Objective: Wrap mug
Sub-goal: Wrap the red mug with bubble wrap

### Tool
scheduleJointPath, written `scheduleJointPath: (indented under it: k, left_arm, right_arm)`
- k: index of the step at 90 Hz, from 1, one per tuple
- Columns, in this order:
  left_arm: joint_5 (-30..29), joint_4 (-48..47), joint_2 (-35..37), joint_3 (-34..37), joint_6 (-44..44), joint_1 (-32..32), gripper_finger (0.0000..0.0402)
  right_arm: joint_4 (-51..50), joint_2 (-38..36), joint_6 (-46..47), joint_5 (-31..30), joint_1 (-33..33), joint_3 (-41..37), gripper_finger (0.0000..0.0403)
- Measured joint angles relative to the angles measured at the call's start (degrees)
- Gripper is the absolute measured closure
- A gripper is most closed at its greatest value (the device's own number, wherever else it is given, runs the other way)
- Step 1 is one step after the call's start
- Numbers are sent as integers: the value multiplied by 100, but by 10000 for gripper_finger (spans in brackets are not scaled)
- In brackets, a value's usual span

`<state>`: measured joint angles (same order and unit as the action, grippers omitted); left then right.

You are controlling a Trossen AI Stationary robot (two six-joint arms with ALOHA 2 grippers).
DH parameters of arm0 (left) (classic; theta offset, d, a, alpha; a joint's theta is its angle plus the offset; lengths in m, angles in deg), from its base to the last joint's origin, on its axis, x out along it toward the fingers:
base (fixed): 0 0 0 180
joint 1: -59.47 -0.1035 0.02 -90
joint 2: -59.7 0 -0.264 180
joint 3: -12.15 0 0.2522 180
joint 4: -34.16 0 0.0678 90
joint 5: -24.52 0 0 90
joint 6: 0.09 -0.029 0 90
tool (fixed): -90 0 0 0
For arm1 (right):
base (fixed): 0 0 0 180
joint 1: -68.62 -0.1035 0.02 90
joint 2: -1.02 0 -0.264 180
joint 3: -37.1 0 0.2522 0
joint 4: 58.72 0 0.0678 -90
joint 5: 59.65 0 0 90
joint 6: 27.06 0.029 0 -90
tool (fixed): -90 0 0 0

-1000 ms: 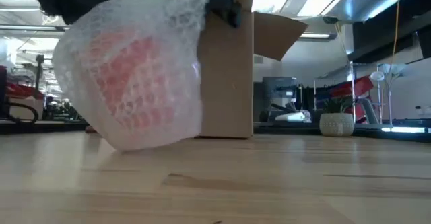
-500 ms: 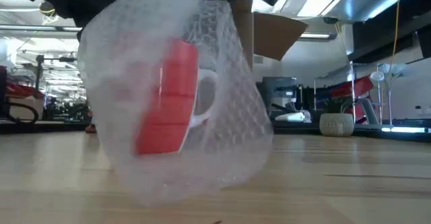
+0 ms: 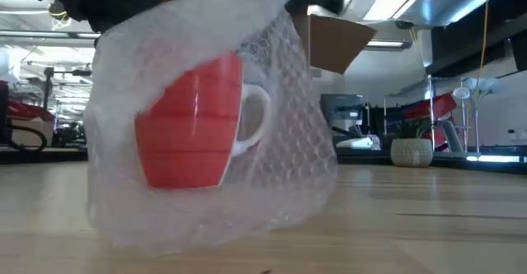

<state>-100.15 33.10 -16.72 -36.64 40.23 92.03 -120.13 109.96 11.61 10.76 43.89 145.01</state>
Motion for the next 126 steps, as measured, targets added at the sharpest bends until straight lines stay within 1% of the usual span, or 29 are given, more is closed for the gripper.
scheduleJointPath:
  k: [4, 9, 17, 21, 28, 35, 44, 54, 63, 72, 80, 85, 88, 92, 97, 102, 107, 115, 126]
  left_arm:
    - [0, 1, 0, 0, 4, 0, 402]
    - [1, 1, -2, 0, 10, 0, 402]
    - [0, 1, -2, 0, 15, 7, 402]
    - [0, 1, -2, 0, 15, 7, 402]
    - [6, 1, -2, 0, 15, 9, 402]
    - [46, -1, -2, 0, 15, 7, 402]
    - [245, -5, -2, 0, 15, 7, 402]
    - [368, -10, -2, 0, -37, 25, 402]
    - [382, -12, -2, 0, -73, 80, 402]
    - [383, -14, -3, 0, -79, 123, 402]
    - [385, -14, -2, 0, -81, 122, 402]
    - [382, -14, -3, 0, -81, 115, 402]
    - [382, -13, -4, 0, -80, 99, 402]
    - [382, -12, -3, 0, -74, 72, 402]
    - [385, -11, -3, 0, -74, 36, 402]
    - [384, -9, -2, 0, -74, -15, 402]
    - [383, -10, -3, 0, -74, -74, 402]
    - [384, -27, -3, 0, -74, -155, 402]
    - [413, -53, -4, 0, -113, -232, 402]
  right_arm:
    - [-379, -95, 281, -74, -57, 3, 403]
    - [-796, -168, 553, -19, -145, 6, 403]
    - [-1009, -166, 781, 145, -370, -36, 403]
    - [-818, -166, 786, 294, -517, -104, 403]
    - [-192, -166, 783, 596, -804, -330, 403]
    - [403, -164, 932, 698, -1092, -631, 403]
    - [990, -166, 1511, 576, -1434, -1163, 403]
    - [1181, -327, 2411, 352, -1836, -1934, 403]
    - [1453, -894, 3127, 264, -2150, -2786, 403]
    - [1677, -1767, 3537, 235, -2335, -3816, 403]
    - [1750, -2768, 3932, 33, -2305, -4658, 403]
    - [1776, -3313, 4232, -67, -2144, -5051, 403]
    - [1954, -3521, 4266, -91, -2000, -5210, 403]
    - [2296, -3619, 4037, -137, -1818, -5284, 403]
    - [2843, -3564, 3381, -240, -1620, -5243, 403]
    - [3409, -3332, 2681, -275, -1438, -5054, 403]
    - [3820, -2958, 2050, -173, -1264, -4772, 403]
    - [3921, -2279, 1226, 5, -1101, -4145, 403]
    - [3847, -1406, 446, 330, -1039, -3202, 403]
